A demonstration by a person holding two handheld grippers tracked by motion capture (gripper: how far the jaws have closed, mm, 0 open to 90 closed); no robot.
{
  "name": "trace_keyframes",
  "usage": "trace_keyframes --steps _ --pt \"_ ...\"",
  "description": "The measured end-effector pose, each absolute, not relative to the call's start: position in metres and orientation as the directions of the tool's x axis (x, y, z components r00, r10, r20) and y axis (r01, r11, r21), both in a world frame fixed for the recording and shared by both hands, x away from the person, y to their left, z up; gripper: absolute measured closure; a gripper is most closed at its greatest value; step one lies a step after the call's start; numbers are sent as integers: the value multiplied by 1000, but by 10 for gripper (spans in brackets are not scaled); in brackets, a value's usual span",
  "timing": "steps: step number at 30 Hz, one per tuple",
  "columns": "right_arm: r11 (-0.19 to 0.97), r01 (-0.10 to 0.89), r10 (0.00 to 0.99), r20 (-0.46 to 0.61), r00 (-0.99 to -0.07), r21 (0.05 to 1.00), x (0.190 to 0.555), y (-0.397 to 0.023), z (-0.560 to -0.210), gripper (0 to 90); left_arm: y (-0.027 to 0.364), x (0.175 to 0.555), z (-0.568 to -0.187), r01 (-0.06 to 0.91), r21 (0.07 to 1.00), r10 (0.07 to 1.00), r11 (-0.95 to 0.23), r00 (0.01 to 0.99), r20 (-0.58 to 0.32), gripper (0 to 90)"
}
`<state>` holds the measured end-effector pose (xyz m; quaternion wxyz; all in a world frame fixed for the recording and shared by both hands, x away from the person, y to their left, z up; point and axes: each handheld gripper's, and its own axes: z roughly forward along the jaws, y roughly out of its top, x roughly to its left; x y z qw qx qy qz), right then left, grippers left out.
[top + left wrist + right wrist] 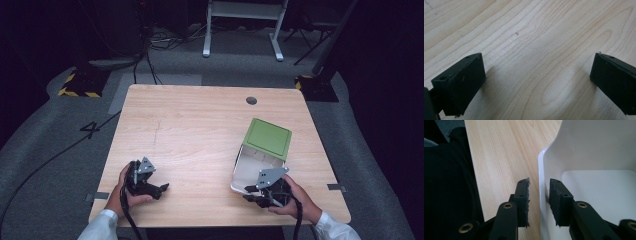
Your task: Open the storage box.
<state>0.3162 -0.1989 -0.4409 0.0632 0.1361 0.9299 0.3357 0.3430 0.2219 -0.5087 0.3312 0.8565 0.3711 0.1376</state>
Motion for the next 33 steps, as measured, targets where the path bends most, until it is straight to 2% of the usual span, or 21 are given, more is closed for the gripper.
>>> trace_keyframes --steps 8,20,33 --pt "732 217 285 -2 -958 645 308 -198 -440 672 222 343 -509 545 670 728 -504 686 -10 2" --pt "709 186 268 -17 -963 681 301 -204 -428 565 222 343 -509 545 670 728 -504 685 -10 2" --pt "656 120 300 -111 -948 746 303 -228 -398 468 222 343 -509 545 670 728 -503 685 -10 3"
